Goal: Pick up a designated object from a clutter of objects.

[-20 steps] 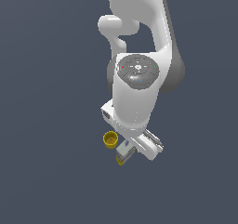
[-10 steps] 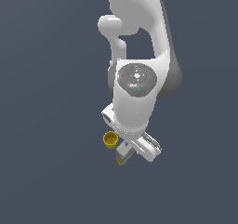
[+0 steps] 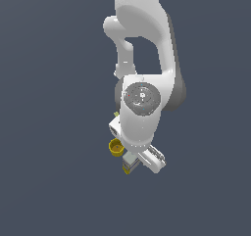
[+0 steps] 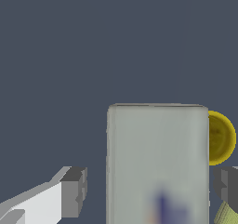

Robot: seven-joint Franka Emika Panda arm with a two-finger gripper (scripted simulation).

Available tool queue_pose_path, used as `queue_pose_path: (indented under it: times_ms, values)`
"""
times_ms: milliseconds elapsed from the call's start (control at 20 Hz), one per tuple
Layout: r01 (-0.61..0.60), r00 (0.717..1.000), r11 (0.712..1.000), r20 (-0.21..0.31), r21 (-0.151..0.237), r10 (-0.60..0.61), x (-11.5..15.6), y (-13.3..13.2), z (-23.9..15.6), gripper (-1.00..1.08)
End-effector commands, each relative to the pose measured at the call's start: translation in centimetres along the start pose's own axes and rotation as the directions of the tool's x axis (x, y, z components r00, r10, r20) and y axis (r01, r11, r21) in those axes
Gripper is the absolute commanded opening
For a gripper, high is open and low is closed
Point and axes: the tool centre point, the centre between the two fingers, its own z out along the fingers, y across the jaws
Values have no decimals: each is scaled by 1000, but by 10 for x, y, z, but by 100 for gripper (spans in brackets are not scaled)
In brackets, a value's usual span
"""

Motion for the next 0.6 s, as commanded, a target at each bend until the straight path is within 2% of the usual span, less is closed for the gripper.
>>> queue_pose_path:
  times_ms: [0,50,550]
  values:
    - [0,1000,1000,-1,1,0,1,-1,0,100]
    - [0,1000,1000,-1,1,0,1,-1,0,-100]
    - [0,1000,1000,-1,1,0,1,-1,0,-100]
